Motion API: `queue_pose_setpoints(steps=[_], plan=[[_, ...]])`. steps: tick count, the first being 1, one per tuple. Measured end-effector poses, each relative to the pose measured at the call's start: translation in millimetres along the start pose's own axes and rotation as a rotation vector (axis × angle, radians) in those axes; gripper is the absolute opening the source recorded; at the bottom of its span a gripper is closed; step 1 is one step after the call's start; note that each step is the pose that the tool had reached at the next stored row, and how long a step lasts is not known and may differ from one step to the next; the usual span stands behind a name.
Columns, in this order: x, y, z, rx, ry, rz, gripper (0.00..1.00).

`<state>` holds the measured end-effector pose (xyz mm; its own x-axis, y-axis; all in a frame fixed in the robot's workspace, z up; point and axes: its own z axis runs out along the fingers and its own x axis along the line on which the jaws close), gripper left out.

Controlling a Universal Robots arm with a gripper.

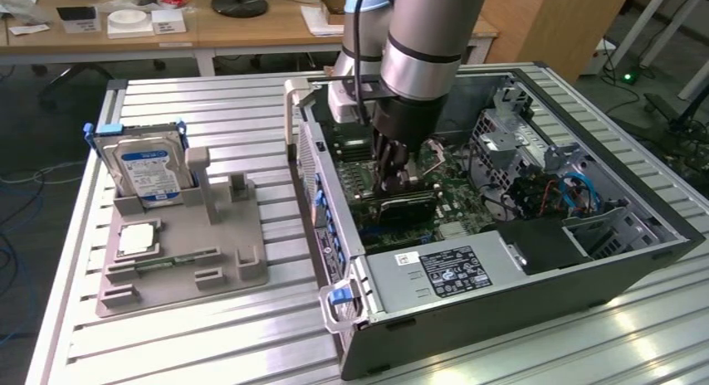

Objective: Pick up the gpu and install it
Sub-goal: 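Press down on the gpu until it lock into place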

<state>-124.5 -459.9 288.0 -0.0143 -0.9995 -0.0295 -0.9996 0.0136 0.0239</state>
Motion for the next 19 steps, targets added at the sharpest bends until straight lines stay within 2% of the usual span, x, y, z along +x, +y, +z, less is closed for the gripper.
queue_pose_setpoints(steps=[4,15,19], plan=[[-0.1,2.8,-6.3,0.0001,0.0000,0.000,0.10],[0.3,35.6,-5.7,0.0003,0.0003,-0.002,0.10],[0.4,40.3,-5.5,0.0063,0.0005,-0.006,0.10]])
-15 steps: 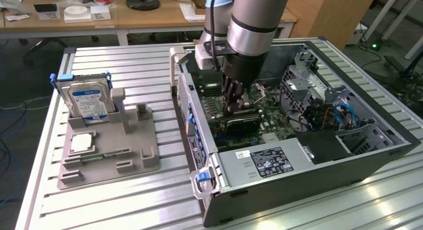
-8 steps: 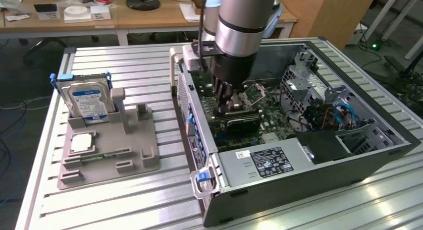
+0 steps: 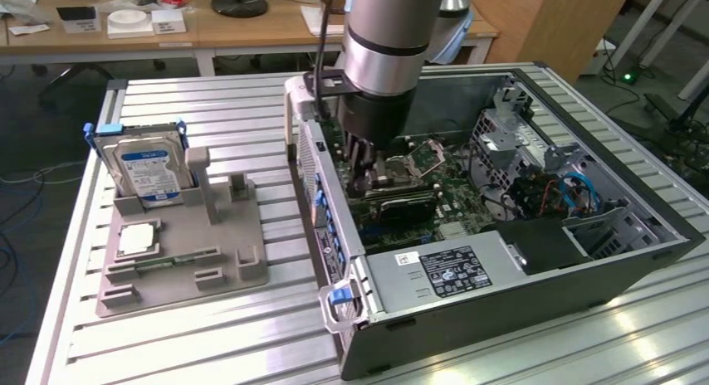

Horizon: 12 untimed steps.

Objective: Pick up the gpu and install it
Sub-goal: 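Press down on the gpu until it lock into place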

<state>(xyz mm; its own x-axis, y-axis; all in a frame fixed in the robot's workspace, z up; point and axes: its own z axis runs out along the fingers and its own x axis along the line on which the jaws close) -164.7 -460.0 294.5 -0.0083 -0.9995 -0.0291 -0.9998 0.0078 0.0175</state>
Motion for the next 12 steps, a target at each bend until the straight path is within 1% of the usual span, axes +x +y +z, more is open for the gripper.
queue_pose_setpoints(steps=[8,12], plan=[[0.1,12.7,0.3,0.0064,0.0012,-0.006,0.10],[1.5,14.2,0.2,0.0080,0.0013,-0.011,0.10]])
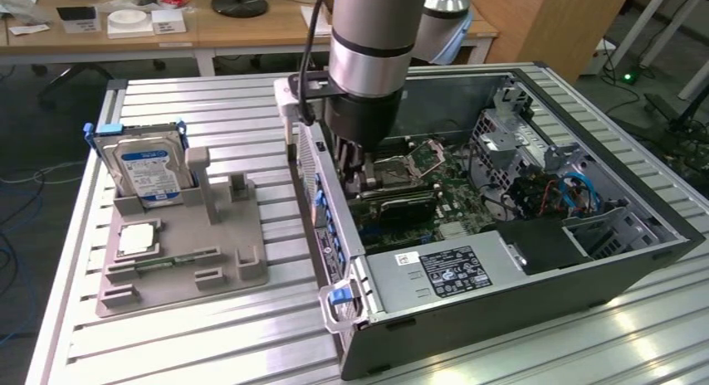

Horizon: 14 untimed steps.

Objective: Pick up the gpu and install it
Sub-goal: 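Press down on the gpu until it lock into place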

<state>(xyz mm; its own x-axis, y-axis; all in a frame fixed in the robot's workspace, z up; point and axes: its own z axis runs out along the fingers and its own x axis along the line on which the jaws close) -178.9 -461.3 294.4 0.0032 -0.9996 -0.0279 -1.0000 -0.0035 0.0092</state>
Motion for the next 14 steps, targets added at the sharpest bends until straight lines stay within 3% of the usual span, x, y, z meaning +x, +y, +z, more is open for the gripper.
queue_pose_setpoints(steps=[10,14], plan=[[2.4,1.1,8.0,0.0011,0.0000,-0.008,0.10],[2.4,-3.1,8.4,0.0010,0.0002,-0.011,0.10]])
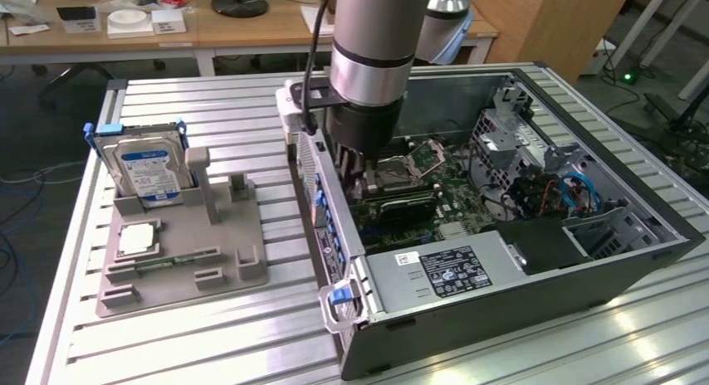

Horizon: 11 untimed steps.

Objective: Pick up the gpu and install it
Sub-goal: 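Press down on the gpu until it lock into place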

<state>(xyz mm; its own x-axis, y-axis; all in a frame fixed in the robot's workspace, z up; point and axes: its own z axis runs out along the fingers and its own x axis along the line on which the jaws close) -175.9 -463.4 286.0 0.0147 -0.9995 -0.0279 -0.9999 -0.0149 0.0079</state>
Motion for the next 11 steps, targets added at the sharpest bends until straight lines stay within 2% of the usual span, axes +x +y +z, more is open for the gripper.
queue_pose_setpoints(steps=[6,11], plan=[[-0.4,-11.1,3.5,-0.0003,-0.0001,-0.013,0.10],[-0.6,-12.0,8.6,-0.0005,0.0001,-0.016,0.10]])
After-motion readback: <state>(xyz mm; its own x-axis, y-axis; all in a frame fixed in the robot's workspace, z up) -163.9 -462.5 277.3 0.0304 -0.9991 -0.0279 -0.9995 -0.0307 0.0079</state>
